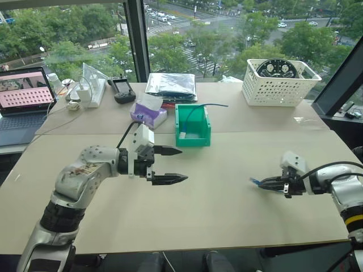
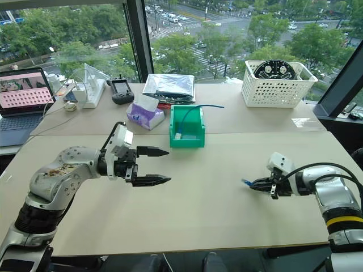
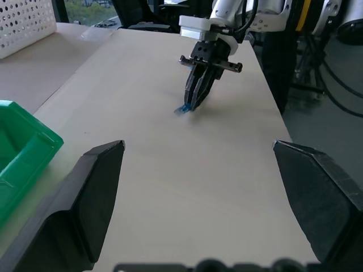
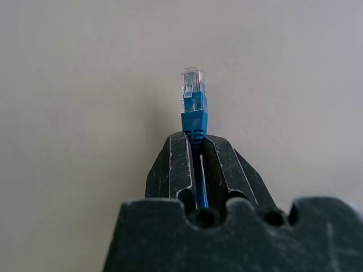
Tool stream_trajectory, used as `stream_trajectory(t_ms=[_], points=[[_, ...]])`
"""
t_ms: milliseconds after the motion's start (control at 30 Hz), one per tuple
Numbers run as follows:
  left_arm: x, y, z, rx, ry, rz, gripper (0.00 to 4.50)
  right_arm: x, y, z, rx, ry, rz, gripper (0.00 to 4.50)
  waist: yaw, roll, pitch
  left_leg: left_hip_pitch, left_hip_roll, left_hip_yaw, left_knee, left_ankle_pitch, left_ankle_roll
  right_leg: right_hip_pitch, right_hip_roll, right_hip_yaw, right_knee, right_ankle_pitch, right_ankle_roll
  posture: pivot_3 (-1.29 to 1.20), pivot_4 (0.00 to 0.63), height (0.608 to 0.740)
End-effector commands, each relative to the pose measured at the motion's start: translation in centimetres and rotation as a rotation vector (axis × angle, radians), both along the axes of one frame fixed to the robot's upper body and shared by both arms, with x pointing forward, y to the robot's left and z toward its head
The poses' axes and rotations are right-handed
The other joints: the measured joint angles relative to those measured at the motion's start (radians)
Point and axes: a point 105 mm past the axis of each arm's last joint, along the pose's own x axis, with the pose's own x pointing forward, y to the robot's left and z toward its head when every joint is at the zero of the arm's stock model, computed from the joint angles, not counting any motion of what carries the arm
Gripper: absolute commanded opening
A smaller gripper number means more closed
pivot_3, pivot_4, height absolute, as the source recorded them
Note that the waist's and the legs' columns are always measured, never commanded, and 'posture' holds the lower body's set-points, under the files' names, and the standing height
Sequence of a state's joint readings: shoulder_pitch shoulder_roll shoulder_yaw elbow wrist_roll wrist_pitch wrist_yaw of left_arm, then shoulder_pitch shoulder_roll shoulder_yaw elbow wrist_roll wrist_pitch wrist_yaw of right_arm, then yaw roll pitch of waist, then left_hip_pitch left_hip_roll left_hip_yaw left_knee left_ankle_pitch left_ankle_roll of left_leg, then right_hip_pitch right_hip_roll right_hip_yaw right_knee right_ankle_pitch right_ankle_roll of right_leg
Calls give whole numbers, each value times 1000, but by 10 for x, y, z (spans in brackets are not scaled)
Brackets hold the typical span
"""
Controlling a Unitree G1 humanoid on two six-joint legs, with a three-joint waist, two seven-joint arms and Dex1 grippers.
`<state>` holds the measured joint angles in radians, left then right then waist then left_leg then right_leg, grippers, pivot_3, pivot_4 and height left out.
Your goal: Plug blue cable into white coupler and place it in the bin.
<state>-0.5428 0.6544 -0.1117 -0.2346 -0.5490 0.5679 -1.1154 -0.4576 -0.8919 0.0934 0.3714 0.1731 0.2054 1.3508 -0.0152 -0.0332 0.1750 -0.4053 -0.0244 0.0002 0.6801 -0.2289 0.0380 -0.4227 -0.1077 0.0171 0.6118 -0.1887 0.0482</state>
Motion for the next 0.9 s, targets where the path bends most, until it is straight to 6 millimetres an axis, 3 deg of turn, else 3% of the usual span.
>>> stream_trajectory(t_ms=[33,200,400,533,667,900], points=[[4,-3,-3,66,-90,-24,4500,-3,41,17,23,-37,132,81,0,0,0,0,0,0,0,0,0,0,0,0,0,0,0,0,150,734],[6,-5,-19,171,-154,-65,4500,-6,94,24,32,-74,274,81,2,0,0,0,0,0,0,0,0,0,0,0,0,0,0,0,150,734],[10,-12,-31,215,-197,-82,4500,-4,153,14,-1,-105,441,81,4,0,0,-1,0,-1,0,0,0,-1,0,-1,0,0,0,0,150,734],[13,-18,-40,243,-224,-83,4500,4,164,12,6,-113,451,81,8,0,0,-2,-1,-1,1,0,-1,-1,0,-1,0,0,0,0,150,734],[15,-24,-46,236,-206,-64,4500,8,160,15,12,-105,423,1596,11,0,0,-2,-2,-2,1,0,-1,-1,0,-1,0,0,0,0,150,734],[18,-26,-74,301,-175,-40,4500,1,145,43,51,-166,363,3889,9,0,0,-2,-1,-2,0,0,-1,-2,0,-1,2,1,0,0,150,734]])
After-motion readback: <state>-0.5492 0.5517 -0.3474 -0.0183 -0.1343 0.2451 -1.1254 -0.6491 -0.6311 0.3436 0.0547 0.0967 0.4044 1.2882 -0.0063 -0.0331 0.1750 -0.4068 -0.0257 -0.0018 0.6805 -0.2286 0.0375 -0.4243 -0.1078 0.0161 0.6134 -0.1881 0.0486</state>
